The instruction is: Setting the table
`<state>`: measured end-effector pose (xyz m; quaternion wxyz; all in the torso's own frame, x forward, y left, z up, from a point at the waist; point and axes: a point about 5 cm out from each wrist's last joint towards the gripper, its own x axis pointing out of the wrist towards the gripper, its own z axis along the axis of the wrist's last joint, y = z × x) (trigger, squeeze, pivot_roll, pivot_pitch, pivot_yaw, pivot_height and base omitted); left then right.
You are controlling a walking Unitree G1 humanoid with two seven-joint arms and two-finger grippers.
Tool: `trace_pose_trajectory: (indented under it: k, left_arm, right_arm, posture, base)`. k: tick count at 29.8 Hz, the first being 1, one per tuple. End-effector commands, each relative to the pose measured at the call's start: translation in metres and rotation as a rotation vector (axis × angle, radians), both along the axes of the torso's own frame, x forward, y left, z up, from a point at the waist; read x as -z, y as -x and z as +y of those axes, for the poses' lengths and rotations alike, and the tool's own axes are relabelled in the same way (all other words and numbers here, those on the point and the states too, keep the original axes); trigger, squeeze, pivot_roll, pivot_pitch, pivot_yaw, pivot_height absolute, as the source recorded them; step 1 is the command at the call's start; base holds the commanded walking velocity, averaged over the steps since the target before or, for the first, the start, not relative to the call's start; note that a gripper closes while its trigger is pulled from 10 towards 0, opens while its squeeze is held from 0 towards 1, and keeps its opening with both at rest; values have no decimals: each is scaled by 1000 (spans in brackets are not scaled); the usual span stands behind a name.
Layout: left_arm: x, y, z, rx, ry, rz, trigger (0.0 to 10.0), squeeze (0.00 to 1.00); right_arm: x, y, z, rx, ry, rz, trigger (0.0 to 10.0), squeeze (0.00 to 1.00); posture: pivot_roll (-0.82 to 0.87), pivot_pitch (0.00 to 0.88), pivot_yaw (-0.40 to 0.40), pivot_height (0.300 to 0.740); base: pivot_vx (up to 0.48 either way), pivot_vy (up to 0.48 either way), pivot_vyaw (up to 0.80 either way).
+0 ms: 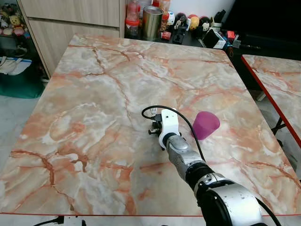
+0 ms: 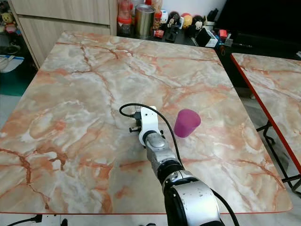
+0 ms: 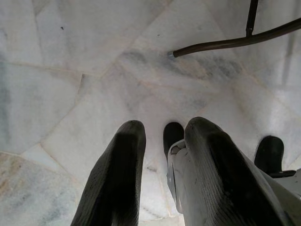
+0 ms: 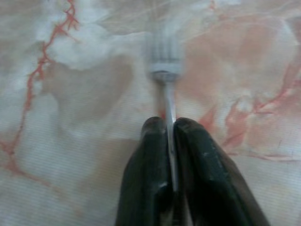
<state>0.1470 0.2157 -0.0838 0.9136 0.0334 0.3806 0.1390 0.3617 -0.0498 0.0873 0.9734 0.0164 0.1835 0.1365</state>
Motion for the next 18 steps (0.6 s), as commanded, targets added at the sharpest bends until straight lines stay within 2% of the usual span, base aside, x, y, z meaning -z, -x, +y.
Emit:
trace_pose_trajectory:
  k: [1, 9, 18]
  left_arm:
    - [30, 61, -35, 57, 120, 279, 10000, 0]
    - [29, 58, -33, 78, 117, 278, 10000, 0]
    - [26, 47, -26, 83, 98, 267, 10000, 0]
  right_arm:
    - [20, 11, -4, 24, -2, 86, 0, 0]
    - [20, 11, -6, 40, -8, 77, 0, 0]
    - [9, 5, -5, 38, -12, 2, 0, 0]
  posture:
    - [124, 165, -196, 740]
    - [120, 169, -173, 740]
    - [129, 116, -159, 740]
  base:
    - [0, 0, 0]
    - [0, 0, 0]
    - [0, 0, 0]
